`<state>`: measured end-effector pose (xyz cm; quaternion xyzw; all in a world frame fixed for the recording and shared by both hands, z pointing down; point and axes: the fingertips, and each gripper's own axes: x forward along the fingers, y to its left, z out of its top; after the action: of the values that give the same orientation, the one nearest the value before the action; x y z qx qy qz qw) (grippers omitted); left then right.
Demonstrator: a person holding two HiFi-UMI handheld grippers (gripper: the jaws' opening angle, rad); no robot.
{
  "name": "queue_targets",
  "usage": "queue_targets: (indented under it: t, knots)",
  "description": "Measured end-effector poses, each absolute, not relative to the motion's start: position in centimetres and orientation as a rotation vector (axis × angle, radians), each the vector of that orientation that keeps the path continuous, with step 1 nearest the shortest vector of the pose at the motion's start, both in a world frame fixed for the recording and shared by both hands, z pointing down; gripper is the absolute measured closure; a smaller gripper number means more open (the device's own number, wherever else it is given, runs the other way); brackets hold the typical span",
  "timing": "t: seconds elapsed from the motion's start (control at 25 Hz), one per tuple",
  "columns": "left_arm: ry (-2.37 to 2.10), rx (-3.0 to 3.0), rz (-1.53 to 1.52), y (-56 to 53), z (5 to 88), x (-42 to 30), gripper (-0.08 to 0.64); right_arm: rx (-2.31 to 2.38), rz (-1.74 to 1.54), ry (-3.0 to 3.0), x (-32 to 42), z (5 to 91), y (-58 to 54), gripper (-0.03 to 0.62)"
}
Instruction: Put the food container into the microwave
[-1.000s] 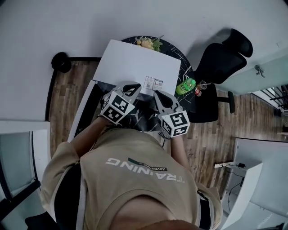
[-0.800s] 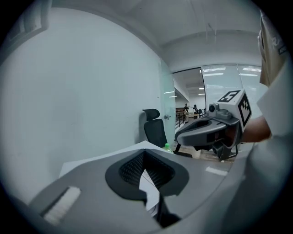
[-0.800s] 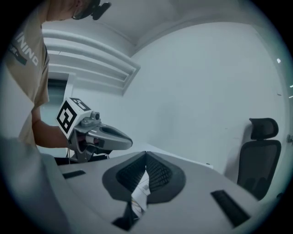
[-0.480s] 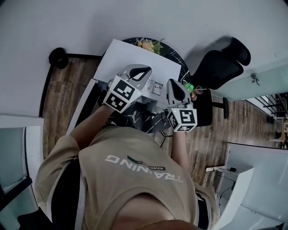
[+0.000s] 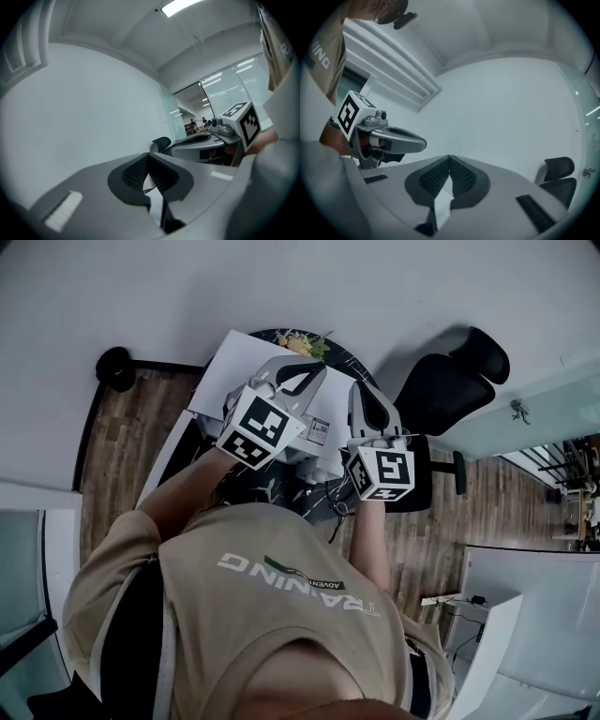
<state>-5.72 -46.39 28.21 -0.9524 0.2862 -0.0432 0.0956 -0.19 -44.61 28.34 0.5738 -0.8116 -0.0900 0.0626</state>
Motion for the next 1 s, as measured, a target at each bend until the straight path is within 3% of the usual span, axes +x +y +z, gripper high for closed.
queue_targets:
  t: [1.0]
  knots:
    - [0.951,-2.879,-0.106,-45.0,29.1,-7.4,0.552,1.721,-0.243,-2.459,0.5,29.3,-42.8,0.581]
